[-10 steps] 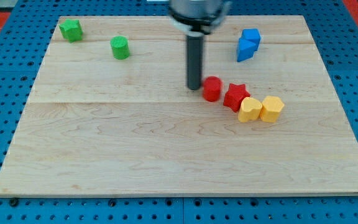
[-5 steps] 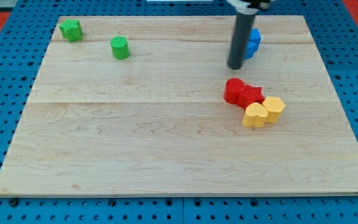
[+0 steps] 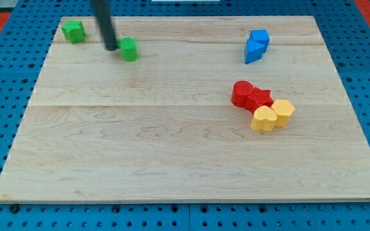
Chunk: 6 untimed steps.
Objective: Place the green blocks to the left of the blue blocks
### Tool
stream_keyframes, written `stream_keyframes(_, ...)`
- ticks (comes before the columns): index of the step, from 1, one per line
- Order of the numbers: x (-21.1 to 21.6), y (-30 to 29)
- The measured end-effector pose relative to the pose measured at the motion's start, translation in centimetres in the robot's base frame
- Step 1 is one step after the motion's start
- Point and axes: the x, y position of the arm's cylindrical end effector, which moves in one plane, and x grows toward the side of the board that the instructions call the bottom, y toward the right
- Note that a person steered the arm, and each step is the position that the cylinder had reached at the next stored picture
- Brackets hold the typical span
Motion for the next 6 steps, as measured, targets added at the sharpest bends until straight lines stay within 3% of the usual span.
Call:
stream_keyframes(1,1.7,7.0)
stream_keyframes(2,3.8,1.0)
stream_keyframes(3,4.4,10.0)
stream_keyframes(4,0.9,19.8)
stream_keyframes(6,2.5,3.4)
